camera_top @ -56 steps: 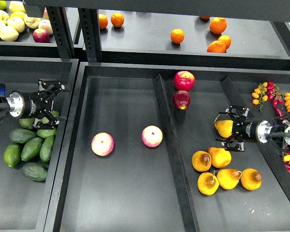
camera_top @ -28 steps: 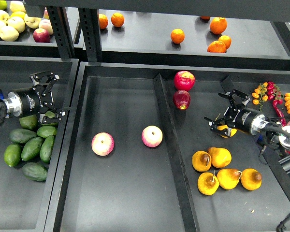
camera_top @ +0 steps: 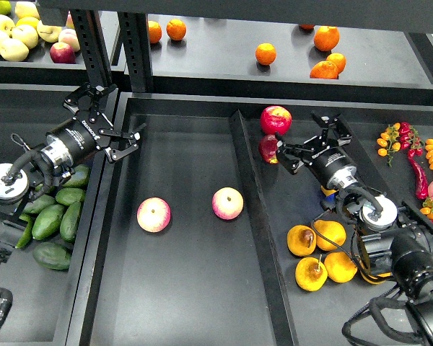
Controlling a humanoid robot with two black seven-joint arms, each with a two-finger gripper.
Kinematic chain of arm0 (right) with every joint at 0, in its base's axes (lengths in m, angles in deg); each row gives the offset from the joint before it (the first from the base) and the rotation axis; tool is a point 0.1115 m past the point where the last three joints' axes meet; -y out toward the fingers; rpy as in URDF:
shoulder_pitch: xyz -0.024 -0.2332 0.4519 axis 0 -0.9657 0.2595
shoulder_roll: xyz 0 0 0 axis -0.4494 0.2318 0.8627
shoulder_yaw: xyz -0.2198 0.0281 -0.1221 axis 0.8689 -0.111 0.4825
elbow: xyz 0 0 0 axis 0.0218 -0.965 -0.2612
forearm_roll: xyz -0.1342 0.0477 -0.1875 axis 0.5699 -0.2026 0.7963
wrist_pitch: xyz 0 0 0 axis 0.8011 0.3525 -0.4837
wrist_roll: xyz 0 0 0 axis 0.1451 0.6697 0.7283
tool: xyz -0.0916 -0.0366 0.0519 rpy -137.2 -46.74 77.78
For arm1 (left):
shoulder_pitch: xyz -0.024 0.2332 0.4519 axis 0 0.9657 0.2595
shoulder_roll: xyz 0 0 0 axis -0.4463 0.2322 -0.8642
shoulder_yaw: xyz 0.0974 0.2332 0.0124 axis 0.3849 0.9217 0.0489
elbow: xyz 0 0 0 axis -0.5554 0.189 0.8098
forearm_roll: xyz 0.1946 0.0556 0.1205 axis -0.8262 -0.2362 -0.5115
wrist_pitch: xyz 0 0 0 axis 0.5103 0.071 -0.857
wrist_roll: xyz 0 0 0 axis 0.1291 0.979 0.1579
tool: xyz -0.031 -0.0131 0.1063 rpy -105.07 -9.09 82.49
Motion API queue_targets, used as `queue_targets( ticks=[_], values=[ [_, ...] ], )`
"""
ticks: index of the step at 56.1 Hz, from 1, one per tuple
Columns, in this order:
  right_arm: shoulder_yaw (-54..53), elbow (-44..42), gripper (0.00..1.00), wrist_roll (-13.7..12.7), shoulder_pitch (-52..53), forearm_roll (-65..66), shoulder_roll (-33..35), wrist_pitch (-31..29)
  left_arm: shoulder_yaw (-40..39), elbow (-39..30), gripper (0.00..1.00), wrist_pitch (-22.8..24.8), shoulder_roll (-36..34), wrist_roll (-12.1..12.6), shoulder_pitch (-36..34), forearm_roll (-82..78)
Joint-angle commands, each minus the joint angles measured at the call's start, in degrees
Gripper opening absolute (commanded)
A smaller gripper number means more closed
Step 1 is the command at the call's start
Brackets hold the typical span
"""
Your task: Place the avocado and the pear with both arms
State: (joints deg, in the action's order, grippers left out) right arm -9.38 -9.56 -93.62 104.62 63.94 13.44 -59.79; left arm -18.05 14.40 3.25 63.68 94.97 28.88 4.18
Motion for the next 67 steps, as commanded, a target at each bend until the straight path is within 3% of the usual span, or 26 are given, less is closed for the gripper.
queue_targets(
  ticks=[1,5,11,32,38,44,49,67],
  values=[
    [0.00,0.22,1.00,0.88,-0.11,-0.03,0.00,-0.01,-1.72,-0.77,1.00,0.00,0.84,-8.95,0.68,0.06],
    [0.00,0.92,1.00,0.97,-0.11,-0.03,0.00,-0.01,-4.44,-1.91,1.00,0.00,0.84,-10.28,0.68,-0.11],
    [0.00,1.72,1.00,1.50,-0.11,-0.03,0.00,-0.01,-7.17,-3.50,1.00,0.00,0.84,-10.37,1.82,-0.20],
    [-9.85,8.30,1.00,0.97,-7.93,0.14,0.00,-0.01,-5.15,-13.16,1.00,0.00,0.84,-10.10,12.63,0.06],
    [-10.29,13.57,1.00,0.62,-10.74,0.67,0.00,-0.01,-4.54,-18.78,1.00,0.00,0.84,-9.93,15.62,0.59],
    [-10.73,20.77,1.00,0.62,-13.37,0.67,0.00,-0.01,-3.57,-24.32,1.00,-6.19,0.84,-9.40,17.12,2.52],
    [-11.08,30.79,1.00,1.24,-18.03,0.85,0.00,-0.01,-2.17,-29.16,1.00,-7.52,0.84,-9.49,20.10,2.52],
    [-11.78,37.66,1.00,1.15,-27.09,5.68,0.00,-0.01,-0.32,-36.81,1.00,-7.34,0.84,-10.19,28.37,2.52]
  ],
)
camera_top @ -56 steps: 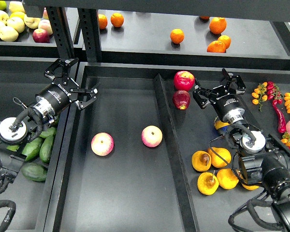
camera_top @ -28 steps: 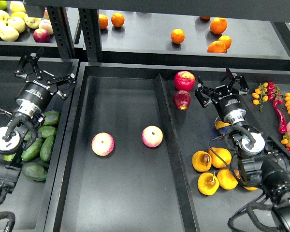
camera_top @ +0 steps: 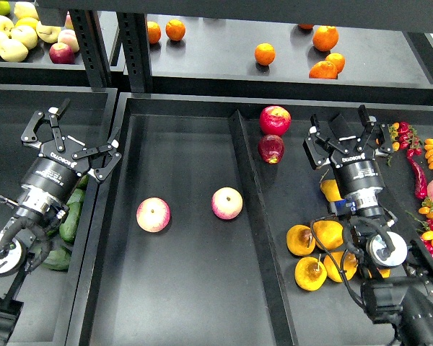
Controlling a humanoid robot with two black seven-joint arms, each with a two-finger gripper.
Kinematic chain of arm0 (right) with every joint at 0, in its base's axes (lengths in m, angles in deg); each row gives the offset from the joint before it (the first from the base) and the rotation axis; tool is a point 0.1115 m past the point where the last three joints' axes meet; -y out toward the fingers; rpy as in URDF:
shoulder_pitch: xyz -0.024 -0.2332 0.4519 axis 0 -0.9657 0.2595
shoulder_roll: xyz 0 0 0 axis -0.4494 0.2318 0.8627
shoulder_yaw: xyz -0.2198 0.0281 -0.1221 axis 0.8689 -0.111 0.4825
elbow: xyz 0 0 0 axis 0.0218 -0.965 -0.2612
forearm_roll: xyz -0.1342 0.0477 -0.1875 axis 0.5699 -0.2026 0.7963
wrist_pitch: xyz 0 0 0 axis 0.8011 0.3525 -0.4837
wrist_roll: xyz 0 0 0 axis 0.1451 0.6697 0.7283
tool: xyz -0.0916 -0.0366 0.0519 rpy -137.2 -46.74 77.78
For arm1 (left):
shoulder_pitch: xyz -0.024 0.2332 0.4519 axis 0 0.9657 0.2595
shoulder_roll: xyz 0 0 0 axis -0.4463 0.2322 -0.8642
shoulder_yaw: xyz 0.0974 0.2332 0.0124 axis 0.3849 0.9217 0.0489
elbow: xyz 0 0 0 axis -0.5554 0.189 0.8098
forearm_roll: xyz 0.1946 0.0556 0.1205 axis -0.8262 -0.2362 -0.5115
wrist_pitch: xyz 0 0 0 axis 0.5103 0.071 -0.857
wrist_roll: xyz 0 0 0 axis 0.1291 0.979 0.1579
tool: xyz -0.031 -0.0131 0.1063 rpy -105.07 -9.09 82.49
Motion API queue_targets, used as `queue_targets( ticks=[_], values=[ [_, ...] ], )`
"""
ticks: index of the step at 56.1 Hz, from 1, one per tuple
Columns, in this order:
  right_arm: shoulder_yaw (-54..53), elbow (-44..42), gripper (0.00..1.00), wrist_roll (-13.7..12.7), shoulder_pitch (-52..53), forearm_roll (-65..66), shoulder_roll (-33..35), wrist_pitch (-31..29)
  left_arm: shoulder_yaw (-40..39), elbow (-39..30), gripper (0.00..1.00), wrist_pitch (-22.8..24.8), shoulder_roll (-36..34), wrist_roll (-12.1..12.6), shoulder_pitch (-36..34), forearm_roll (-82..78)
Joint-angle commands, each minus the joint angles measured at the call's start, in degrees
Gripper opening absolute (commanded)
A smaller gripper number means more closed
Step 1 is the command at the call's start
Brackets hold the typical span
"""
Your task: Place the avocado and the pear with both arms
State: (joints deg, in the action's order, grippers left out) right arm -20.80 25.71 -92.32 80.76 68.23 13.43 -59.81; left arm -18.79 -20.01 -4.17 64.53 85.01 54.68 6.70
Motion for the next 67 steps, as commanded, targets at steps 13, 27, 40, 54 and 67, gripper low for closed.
queue_targets(
  ticks=[13,27,40,54,67],
  values=[
    [-0.36,6.08,1.00,-0.68,-7.88,2.97,0.00,0.01,2.35,-3.37,1.00,0.07,-0.01,-0.05,5.39,0.09],
    [-0.36,7.32,1.00,-0.77,-8.85,2.97,0.00,0.01,3.58,-3.19,1.00,0.07,-0.01,0.47,5.56,0.09],
    [-0.09,8.72,1.00,-0.77,-8.59,2.88,0.00,0.01,3.76,-3.28,1.00,0.07,-0.01,0.47,5.56,0.09],
    [-0.09,8.64,1.00,-0.77,-8.67,2.88,0.00,0.01,3.76,-3.28,1.00,0.07,-0.01,0.47,5.12,0.09],
    [-0.09,8.55,1.00,-0.68,-8.50,2.97,0.00,0.01,3.76,-3.19,1.00,0.07,-0.01,0.47,5.12,0.09]
  ],
)
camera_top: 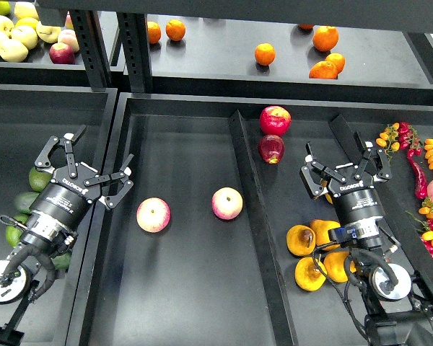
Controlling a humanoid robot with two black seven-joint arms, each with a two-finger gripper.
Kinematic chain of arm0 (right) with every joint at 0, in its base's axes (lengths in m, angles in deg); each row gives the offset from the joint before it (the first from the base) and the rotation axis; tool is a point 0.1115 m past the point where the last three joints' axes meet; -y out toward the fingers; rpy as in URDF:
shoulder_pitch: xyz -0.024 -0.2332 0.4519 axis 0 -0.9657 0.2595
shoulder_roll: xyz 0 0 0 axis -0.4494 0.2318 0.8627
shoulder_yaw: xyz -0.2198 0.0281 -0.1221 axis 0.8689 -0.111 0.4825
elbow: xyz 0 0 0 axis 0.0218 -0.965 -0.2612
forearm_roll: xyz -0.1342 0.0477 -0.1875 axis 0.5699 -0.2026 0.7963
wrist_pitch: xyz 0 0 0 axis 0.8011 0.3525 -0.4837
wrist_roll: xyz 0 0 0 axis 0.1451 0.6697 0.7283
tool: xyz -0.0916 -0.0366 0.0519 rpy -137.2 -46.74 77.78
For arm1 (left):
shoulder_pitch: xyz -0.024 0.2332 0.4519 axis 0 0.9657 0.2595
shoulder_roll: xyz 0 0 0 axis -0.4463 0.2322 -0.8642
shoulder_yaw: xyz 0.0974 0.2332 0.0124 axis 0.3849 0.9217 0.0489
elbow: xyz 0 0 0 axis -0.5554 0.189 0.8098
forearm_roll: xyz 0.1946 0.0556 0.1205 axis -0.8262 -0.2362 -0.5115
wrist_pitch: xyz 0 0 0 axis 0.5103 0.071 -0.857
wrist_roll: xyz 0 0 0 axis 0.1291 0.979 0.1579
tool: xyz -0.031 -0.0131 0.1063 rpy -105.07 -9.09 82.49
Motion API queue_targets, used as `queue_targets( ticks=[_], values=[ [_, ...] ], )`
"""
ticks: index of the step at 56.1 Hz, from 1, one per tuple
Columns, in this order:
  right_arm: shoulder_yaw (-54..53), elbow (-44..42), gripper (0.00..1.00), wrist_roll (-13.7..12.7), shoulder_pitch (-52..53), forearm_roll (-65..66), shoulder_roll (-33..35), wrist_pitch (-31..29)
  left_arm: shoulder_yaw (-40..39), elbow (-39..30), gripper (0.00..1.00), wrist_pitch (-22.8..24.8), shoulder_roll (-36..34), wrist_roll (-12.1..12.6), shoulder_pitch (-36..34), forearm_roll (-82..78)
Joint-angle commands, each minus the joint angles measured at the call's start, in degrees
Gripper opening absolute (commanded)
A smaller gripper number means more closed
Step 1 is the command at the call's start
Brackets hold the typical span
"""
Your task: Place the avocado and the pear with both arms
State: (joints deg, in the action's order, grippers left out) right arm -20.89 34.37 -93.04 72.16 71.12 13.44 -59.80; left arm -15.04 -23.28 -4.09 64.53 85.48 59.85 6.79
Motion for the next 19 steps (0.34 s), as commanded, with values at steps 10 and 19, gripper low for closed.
queue_targets(
  ticks=[10,19],
  values=[
    [0.00,-0.46,1.00,0.04,0.53,0.09,0.00,0.00,0.01,0.08,1.00,0.00,0.00,0.00,-0.04,0.00],
    [0.00,-1.08,1.00,0.13,1.32,0.18,0.00,0.00,0.01,0.08,1.00,0.00,0.00,0.00,-0.04,-0.09]
  ],
)
